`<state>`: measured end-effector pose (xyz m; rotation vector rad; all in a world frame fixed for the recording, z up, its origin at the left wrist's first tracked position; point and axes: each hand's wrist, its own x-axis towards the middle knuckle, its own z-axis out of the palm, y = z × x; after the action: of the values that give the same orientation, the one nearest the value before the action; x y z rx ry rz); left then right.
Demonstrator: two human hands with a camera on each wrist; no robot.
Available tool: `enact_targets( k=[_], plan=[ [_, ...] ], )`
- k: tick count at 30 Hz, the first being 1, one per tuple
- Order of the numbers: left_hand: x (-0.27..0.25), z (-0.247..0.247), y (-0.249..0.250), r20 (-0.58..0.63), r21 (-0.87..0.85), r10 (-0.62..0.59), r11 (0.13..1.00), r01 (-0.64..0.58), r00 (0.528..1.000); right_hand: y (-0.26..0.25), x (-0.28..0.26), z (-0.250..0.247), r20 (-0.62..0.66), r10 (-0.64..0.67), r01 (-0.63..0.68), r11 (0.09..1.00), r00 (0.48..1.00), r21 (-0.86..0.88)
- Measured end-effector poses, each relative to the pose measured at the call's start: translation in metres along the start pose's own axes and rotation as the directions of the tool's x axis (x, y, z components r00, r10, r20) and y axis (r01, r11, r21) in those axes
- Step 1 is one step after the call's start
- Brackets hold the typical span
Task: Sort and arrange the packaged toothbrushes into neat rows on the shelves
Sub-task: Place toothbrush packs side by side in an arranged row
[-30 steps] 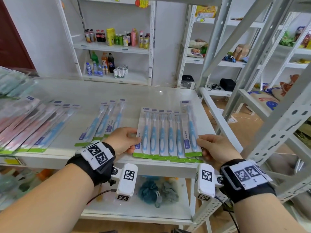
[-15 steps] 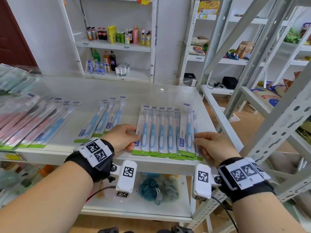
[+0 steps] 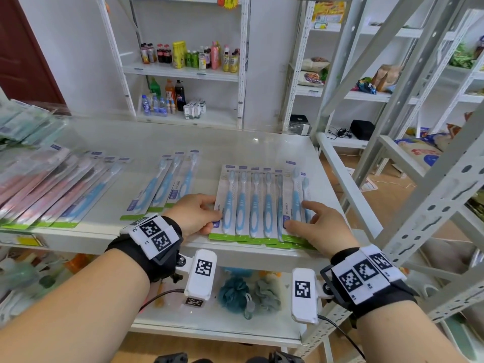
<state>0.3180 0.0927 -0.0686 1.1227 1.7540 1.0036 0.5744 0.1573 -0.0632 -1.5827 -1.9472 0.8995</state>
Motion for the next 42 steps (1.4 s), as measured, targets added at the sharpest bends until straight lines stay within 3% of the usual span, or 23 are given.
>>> enact_targets(
  k=[18,22,26,30,33,35,39,42],
  plan=[
    [0.002,-0.002,-0.001,-0.011,0.042,-0.019,0.999,0.019,1.0,0.002,-0.002,-0.003,0.032,0.008,-0.01,0.998,0.999,0.059],
    [0.0,-0.003,-0.002,0.01,0.037,-0.015,0.999,0.015,1.0,0.003,0.0,-0.005,0.007,0.039,-0.04,0.996,0.999,0.085],
    [-0.004,-0.008,0.002,0.039,-0.095,-0.018,0.995,0.022,0.999,-0.004,0.007,-0.01,-0.063,0.105,-0.093,0.981,0.993,0.172],
    [-0.01,-0.036,0.002,-0.058,-0.175,-0.005,0.985,-0.005,0.998,-0.033,0.015,-0.005,-0.167,0.044,-0.011,0.981,0.985,0.194],
    [-0.01,-0.073,-0.002,-0.225,0.069,0.032,0.997,-0.017,0.974,-0.071,0.017,0.015,-0.119,-0.05,0.073,0.977,0.992,0.199],
    [-0.008,-0.099,-0.005,-0.273,0.267,0.016,0.962,0.06,0.962,-0.099,0.019,0.036,-0.027,-0.094,0.098,0.971,0.995,0.218],
    [-0.004,-0.128,-0.013,-0.267,0.524,-0.061,0.828,0.198,0.962,-0.148,0.023,0.083,0.214,-0.128,0.098,0.984,0.969,0.146],
    [0.0,-0.139,-0.02,-0.229,0.582,-0.114,0.78,0.229,0.967,-0.172,0.028,0.115,0.32,-0.068,0.066,0.998,0.945,0.017]
  ],
)
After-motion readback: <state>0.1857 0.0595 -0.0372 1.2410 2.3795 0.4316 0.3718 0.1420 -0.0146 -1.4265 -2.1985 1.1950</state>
